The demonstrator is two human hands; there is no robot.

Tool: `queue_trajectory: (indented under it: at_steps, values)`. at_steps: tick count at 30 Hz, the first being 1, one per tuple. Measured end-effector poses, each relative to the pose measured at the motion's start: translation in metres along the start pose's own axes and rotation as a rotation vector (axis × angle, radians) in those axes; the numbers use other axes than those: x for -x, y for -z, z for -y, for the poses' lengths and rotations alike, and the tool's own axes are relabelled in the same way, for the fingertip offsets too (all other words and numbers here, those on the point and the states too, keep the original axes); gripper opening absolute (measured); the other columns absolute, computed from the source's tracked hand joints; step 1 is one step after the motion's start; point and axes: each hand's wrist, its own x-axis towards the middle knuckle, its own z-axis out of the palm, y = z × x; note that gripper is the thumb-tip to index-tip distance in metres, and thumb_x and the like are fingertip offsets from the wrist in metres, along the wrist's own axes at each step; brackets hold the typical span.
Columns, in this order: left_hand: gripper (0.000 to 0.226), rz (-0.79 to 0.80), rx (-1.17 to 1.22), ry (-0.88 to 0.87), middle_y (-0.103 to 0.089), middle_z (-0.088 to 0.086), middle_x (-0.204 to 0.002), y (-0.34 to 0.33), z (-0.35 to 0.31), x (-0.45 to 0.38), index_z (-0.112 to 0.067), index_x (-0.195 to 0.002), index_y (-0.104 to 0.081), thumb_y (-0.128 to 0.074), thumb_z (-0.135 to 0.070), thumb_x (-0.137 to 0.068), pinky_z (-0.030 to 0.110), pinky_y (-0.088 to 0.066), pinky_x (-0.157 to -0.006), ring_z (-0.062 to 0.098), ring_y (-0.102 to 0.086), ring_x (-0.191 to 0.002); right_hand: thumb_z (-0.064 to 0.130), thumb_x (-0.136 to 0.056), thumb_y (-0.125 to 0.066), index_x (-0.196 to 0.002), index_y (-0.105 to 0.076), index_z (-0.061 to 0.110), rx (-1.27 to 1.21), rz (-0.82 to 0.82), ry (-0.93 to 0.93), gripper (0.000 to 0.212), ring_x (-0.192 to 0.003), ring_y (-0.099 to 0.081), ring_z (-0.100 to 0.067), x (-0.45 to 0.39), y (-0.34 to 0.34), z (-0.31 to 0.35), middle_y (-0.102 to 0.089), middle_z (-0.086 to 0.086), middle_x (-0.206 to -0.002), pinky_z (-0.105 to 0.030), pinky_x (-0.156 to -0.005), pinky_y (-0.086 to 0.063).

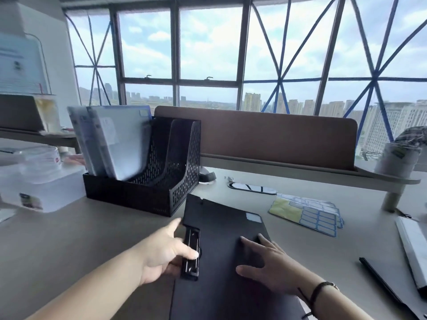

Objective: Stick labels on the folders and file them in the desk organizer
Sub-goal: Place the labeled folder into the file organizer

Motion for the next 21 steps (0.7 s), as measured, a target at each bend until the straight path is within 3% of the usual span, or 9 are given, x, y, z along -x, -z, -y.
queue_trajectory:
  at_steps: [2,5,7,10,14,19,21]
  values:
    - [0.070,-0.033,0.040,-0.049,-0.069,0.016,-0.091,0.013,-0.007,0.006,-0.023,-0.139,-0.050,-0.063,0.015,-0.082,0.045,-0.057,-0.066,0.029,-0.067,-0.076,0.077,-0.081,-0.049,-0.148,-0.015,0.060,0.008,-0.052,0.042,0.077,-0.153,0.004,-0.018,-0.009,-0.002,0.016,-0.002,0.007,-0.167,-0.037,-0.124,-0.008]
    - [0.044,-0.087,0.080,-0.088,-0.071,0.021,-0.098,0.037,-0.018,0.015,-0.016,-0.119,-0.061,-0.060,0.013,-0.086,0.046,-0.057,-0.067,0.029,-0.067,-0.074,0.069,-0.091,-0.044,-0.152,-0.011,0.054,0.047,-0.158,0.141,0.071,-0.153,0.006,-0.016,-0.019,-0.002,0.048,0.001,0.007,-0.167,-0.036,-0.124,-0.008]
    - [0.046,-0.133,0.112,-0.136,-0.071,0.022,-0.108,0.054,-0.025,0.021,-0.019,-0.121,-0.058,-0.061,0.012,-0.087,0.050,-0.058,-0.069,0.032,-0.068,-0.079,0.065,-0.093,-0.044,-0.153,-0.008,0.051,0.076,-0.205,0.208,0.071,-0.153,0.007,-0.014,-0.026,0.001,0.070,0.005,0.009,-0.166,-0.035,-0.124,-0.007]
    - [0.047,-0.253,0.134,-0.239,-0.073,0.012,-0.094,0.081,-0.038,0.028,-0.023,-0.122,-0.058,-0.063,0.010,-0.088,0.061,-0.053,-0.083,0.029,-0.068,-0.075,0.063,-0.092,-0.047,-0.154,-0.006,0.049,0.102,-0.222,0.330,0.075,-0.152,0.007,-0.010,-0.041,0.004,0.105,0.007,0.013,-0.166,-0.033,-0.123,-0.007]
    - [0.039,-0.405,0.207,-0.382,-0.070,0.003,-0.089,0.116,-0.062,0.033,-0.017,-0.118,-0.062,-0.063,0.007,-0.087,0.053,-0.056,-0.078,0.023,-0.069,-0.068,0.062,-0.092,-0.050,-0.155,-0.008,0.046,0.087,-0.235,0.499,0.078,-0.152,0.005,-0.009,-0.065,0.010,0.158,0.005,0.013,-0.166,-0.032,-0.123,-0.010]
    - [0.032,-0.567,0.267,-0.544,-0.068,0.003,-0.096,0.160,-0.101,0.030,-0.020,-0.108,-0.066,-0.062,0.006,-0.089,0.049,-0.059,-0.074,0.024,-0.068,-0.075,0.066,-0.091,-0.048,-0.155,-0.006,0.047,0.076,-0.266,0.616,0.078,-0.153,0.002,-0.014,-0.111,0.026,0.234,0.005,0.012,-0.166,-0.040,-0.122,-0.016]
    - [0.031,-0.643,0.251,-0.610,-0.068,0.004,-0.099,0.176,-0.116,0.025,-0.023,-0.102,-0.066,-0.063,0.005,-0.089,0.052,-0.056,-0.081,0.024,-0.068,-0.075,0.067,-0.090,-0.048,-0.154,-0.009,0.047,0.024,-0.271,0.639,0.077,-0.153,-0.004,-0.013,-0.133,0.035,0.262,0.001,0.013,-0.166,-0.040,-0.121,-0.020]
